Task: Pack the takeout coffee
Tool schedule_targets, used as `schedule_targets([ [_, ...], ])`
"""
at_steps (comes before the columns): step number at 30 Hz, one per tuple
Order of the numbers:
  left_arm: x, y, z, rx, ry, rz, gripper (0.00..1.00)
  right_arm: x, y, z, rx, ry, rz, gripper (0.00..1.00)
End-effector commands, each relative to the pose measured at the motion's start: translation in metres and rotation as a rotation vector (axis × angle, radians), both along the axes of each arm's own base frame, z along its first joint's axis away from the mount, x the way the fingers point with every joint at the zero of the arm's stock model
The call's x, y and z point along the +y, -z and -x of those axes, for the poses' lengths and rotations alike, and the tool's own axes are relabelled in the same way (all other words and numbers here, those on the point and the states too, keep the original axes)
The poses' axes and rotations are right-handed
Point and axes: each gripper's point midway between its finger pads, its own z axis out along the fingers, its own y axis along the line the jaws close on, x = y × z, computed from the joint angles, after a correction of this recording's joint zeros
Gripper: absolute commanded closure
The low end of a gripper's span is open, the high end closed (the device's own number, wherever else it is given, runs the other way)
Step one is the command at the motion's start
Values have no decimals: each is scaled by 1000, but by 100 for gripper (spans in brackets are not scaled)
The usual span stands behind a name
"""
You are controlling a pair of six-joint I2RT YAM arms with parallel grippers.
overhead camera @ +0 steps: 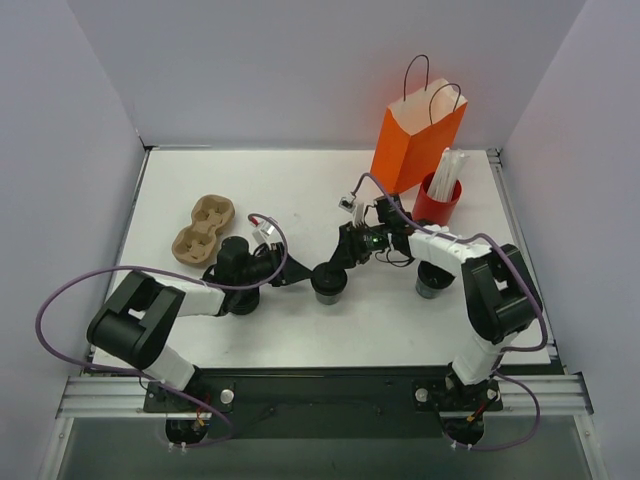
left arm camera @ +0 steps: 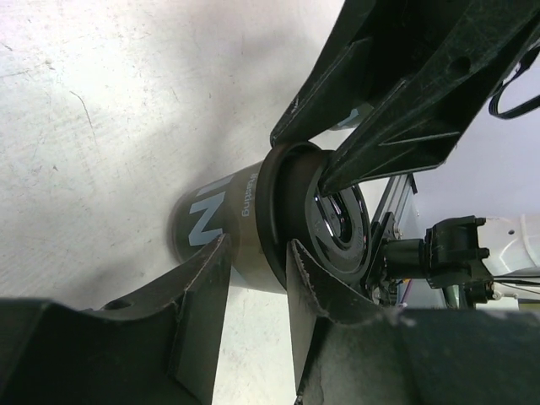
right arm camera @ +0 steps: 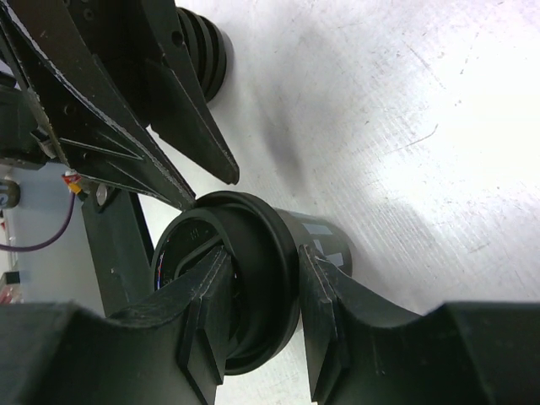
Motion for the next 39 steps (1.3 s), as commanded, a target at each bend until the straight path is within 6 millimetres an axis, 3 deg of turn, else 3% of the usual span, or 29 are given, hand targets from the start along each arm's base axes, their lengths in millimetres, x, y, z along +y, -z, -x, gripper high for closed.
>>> schedule_targets([
  [1,-4,33,21,71,29,-60,55,-29,59,5,-13,124,202,85],
  [5,-2,21,8,54,2,-112,48,-32,52,0,-42,163,206,85],
  [7,1,-1,-7,-6,-46,-133,42,-31,44,-2,-57,188,189,85],
  [8,6,2,-6,23,-63,-172,40,-32,45,-1,-58,197,191,85],
  [10,15,-15,-16,-22,-127,-201,36,-32,42,-4,-57,229,183,85],
  [14,19,-28,-6,-14,-158,-192,31,-33,44,-4,-14,307,170,85],
  [19,5,-45,13,-22,-137,-127,29,-34,48,-7,7,419,122,85],
  [22,-2,-45,16,-16,-143,-118,29,-34,49,-8,7,465,106,85],
  [29,-9,-24,13,35,-161,-114,30,-35,48,-4,-3,513,92,85],
  [39,-11,3,12,75,-168,-128,44,-39,56,5,-9,578,94,85],
])
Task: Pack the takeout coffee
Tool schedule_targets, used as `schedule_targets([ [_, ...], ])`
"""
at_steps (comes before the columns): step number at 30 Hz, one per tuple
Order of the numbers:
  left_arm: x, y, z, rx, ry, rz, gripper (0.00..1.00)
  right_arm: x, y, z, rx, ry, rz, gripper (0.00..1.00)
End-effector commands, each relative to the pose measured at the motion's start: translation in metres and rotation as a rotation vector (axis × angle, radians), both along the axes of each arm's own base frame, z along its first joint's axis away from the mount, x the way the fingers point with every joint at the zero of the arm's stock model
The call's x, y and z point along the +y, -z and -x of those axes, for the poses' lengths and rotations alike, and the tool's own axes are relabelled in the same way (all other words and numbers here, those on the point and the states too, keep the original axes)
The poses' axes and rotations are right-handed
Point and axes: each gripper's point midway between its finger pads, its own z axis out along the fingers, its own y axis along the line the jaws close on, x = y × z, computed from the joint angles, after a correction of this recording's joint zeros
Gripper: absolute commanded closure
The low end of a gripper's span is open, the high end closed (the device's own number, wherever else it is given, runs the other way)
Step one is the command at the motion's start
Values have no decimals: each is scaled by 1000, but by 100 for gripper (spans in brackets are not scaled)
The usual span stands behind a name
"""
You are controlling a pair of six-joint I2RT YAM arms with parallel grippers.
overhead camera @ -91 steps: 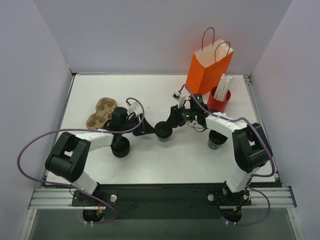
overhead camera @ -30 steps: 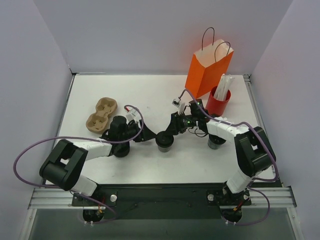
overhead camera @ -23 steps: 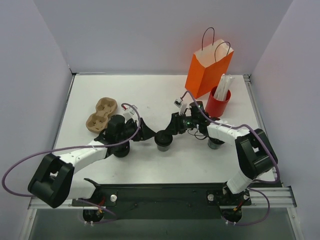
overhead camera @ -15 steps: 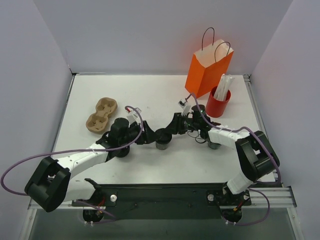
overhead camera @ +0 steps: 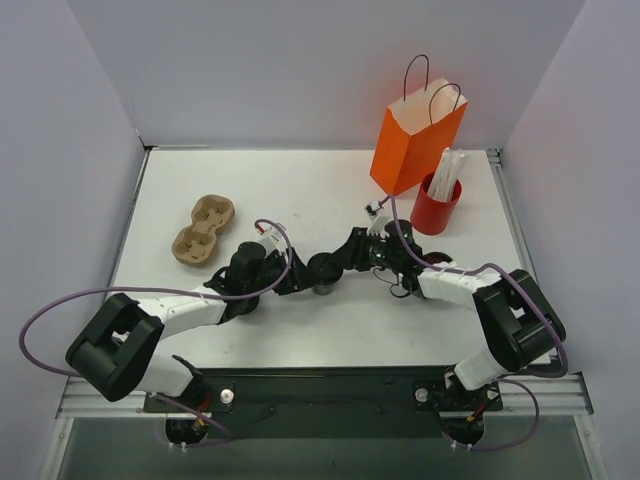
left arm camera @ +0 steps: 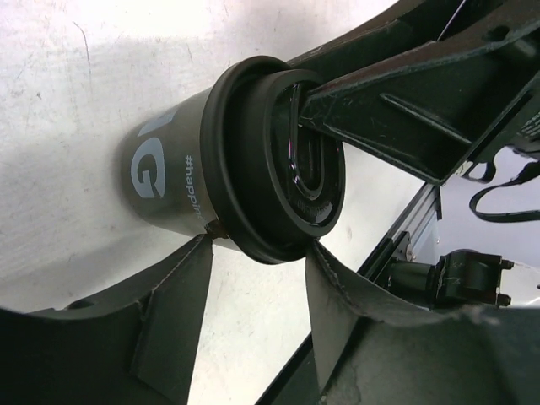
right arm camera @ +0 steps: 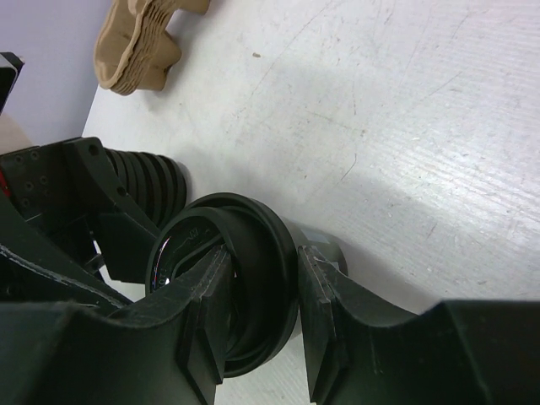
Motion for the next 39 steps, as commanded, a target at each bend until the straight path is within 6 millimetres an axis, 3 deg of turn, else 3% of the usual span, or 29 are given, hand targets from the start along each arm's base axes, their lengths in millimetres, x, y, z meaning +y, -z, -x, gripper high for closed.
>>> schedule_targets([
  [1,1,7,-11,-20,-40,-8,45,-29,60,22,105,69,177,85],
  [5,5,17,-15,-10,-52,-33,46,-30,65,25,111,63,187,85],
  [13,15,-6,-36,-58,-40,2,45,-32,67,25,111,57,204,85],
  [24,8,-19,-41,-105,22,8,43,-32,71,25,127,58,215,86],
  [32,7,-1,-45,-50,9,-15,55,-32,73,28,134,54,215,86],
  [39,18,23,-44,-2,-27,-68,67,-40,91,35,169,54,250,87],
])
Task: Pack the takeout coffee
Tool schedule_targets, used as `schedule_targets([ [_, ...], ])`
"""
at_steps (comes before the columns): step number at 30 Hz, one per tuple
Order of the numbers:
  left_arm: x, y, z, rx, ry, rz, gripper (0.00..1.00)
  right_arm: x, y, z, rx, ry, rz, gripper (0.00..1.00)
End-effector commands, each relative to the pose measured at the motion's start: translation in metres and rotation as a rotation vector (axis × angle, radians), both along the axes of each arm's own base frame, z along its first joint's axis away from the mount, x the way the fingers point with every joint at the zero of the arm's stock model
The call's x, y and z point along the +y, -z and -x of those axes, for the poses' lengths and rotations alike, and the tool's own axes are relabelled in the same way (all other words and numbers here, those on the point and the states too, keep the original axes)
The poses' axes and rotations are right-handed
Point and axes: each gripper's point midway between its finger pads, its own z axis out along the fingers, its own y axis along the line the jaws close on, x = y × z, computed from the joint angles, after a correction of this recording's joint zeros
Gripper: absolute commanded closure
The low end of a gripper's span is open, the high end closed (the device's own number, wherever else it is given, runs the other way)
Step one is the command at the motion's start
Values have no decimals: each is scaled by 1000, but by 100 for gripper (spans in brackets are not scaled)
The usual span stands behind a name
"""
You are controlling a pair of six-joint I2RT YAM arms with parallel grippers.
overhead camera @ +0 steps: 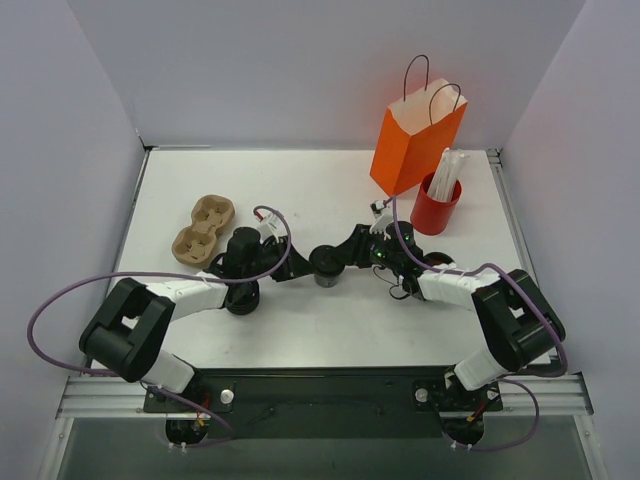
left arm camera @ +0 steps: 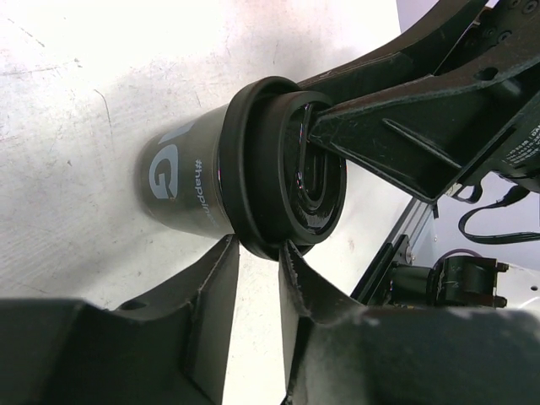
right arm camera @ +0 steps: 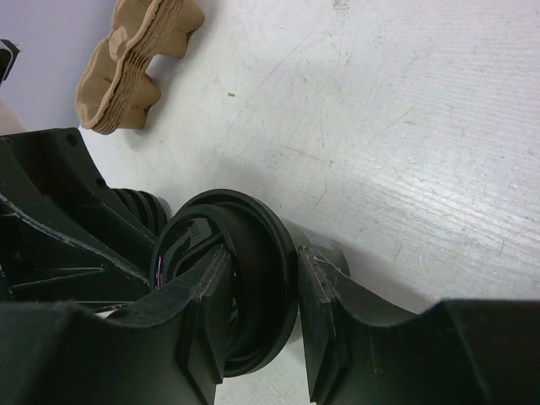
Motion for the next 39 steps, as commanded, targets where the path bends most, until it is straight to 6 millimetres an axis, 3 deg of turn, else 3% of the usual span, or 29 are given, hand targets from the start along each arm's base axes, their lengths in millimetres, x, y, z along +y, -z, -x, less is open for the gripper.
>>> schedule_targets([
  [1,15,31,-11,29,-74,-91,68,-31,92,52,240,-48,229,87],
  [5,23,55,-7,83,-92,-102,71,-33,102,58,268,-52,231,87],
  [8,24,59,-6,101,-89,-68,70,-35,105,58,283,-51,236,87],
  [10,26,56,-9,98,-92,-55,66,-37,105,57,292,-46,239,87],
  [14,29,31,-18,58,-86,-50,54,-45,101,52,280,-42,293,88],
  [17,35,13,-27,13,-94,-71,49,-47,98,52,274,-44,309,88],
  [21,29,-7,-39,-48,-70,-63,46,-46,94,50,270,-35,297,88],
  [28,17,-8,-37,-65,-6,-2,46,-44,92,48,272,-24,286,88],
  [32,13,-18,-36,-105,17,29,45,-44,92,47,270,-23,288,88],
  [39,7,-13,-39,-97,36,48,46,-44,92,47,275,-23,288,88],
])
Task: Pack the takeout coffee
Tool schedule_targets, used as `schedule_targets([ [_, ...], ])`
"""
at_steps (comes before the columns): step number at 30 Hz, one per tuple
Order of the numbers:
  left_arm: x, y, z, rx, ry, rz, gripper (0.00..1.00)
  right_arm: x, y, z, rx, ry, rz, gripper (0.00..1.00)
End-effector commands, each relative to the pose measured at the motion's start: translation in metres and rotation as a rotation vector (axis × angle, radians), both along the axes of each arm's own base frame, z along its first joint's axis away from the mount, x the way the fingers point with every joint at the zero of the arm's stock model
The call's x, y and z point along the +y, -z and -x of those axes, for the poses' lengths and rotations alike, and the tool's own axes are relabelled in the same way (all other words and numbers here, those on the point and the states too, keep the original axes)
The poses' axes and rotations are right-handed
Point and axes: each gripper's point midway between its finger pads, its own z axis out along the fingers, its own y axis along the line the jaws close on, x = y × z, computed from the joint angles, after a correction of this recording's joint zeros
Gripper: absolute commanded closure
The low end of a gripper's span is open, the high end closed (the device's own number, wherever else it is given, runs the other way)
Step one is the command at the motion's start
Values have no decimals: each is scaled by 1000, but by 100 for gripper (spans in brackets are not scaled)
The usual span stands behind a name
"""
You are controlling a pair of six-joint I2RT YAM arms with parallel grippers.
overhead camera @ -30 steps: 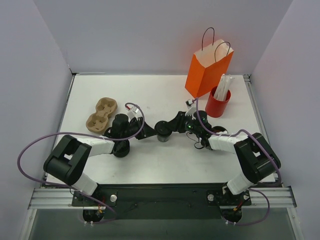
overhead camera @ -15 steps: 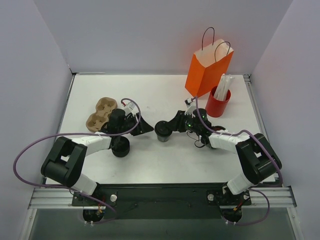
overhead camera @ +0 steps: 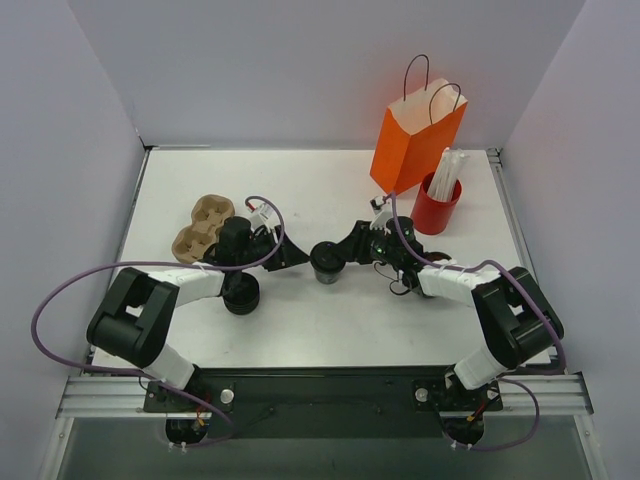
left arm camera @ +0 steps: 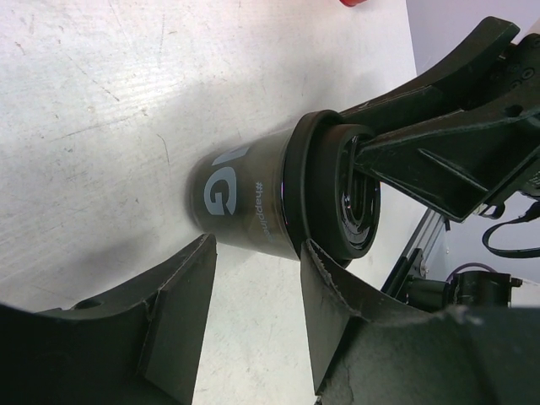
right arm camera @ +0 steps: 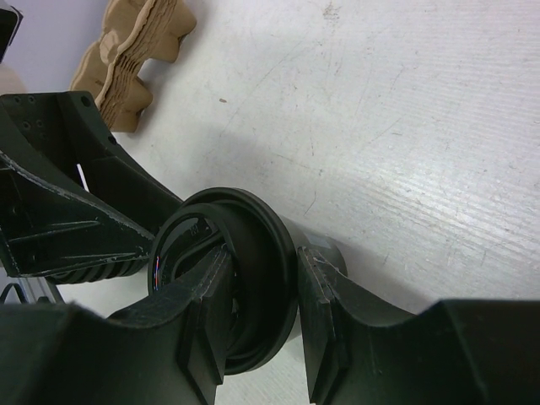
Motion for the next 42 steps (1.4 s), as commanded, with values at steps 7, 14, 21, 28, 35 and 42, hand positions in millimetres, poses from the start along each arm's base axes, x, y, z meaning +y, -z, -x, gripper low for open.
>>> schedule_targets([
  [7,-15,-26,-6,-111,61,91,46,-41,91,55,274,-15,265,89],
  [14,-16,-43,-8,-156,51,97,46,-42,91,56,274,-14,266,88],
  [21,-28,-36,-4,-158,86,85,46,-42,90,56,273,-12,266,88],
  [28,-26,-19,-7,-131,64,63,50,-43,92,58,274,-21,273,88],
  [35,-24,-16,-11,-134,50,50,50,-43,95,61,279,-38,280,88],
  [42,-23,-10,-17,-125,39,23,50,-43,100,65,283,-63,288,89],
])
